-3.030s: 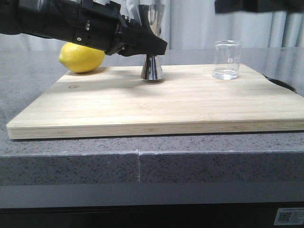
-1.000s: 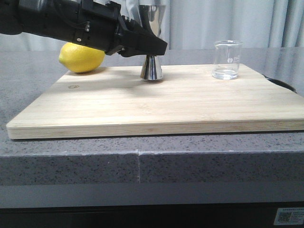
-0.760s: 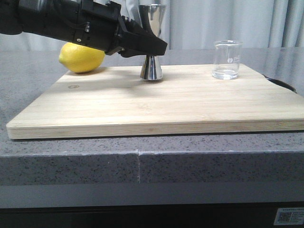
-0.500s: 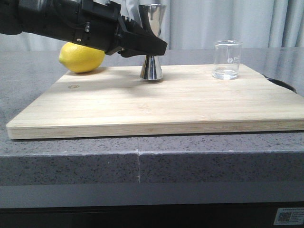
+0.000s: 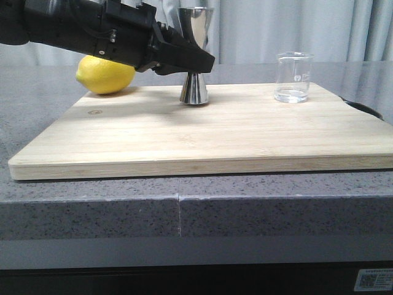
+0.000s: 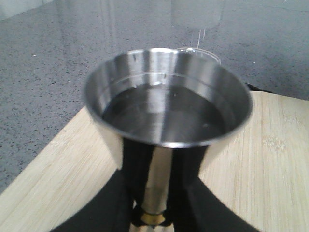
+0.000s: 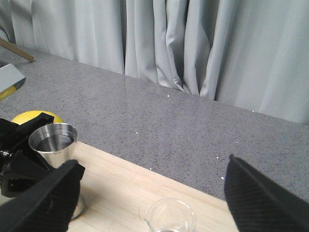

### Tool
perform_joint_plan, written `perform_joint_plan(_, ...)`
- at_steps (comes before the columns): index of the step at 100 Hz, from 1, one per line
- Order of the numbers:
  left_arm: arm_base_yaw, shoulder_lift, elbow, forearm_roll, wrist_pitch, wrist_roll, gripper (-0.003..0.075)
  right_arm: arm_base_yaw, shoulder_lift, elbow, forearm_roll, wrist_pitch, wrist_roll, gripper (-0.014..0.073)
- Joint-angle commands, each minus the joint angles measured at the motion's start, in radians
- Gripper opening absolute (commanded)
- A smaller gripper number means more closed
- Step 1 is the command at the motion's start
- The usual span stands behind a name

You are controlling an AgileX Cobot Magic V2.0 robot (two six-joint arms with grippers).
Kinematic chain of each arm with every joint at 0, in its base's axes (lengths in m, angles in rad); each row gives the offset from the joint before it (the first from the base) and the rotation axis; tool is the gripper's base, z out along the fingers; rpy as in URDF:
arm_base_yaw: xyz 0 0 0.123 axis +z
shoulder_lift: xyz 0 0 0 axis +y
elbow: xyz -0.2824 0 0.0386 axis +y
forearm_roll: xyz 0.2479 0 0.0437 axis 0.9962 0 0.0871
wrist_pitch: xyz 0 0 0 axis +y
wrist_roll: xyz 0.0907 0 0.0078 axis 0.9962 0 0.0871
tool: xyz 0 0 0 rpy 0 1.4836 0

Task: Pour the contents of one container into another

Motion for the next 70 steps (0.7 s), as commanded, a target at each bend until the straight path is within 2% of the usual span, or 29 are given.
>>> perform_joint_plan(1, -0.005, -0.045, -0.025, -0.074, 0.045, 0.005, -0.0019, -0.006, -0.026, -0.023, 0.017, -0.023, -0.001, 0.0553)
perform_joint_plan(36, -0.005, -0.041, -0.025, -0.078, 0.047, 0.008, -0.0019, -0.006, -0.026, -0.023, 0.017, -0.023, -0.001, 0.0553)
perform_joint_plan(70, -0.005, 0.005, -0.025, -0.138, 0.132, 0.029, -0.0019, -0.006, -0.026, -0.023, 0.017, -0.023, -0.001, 0.0553)
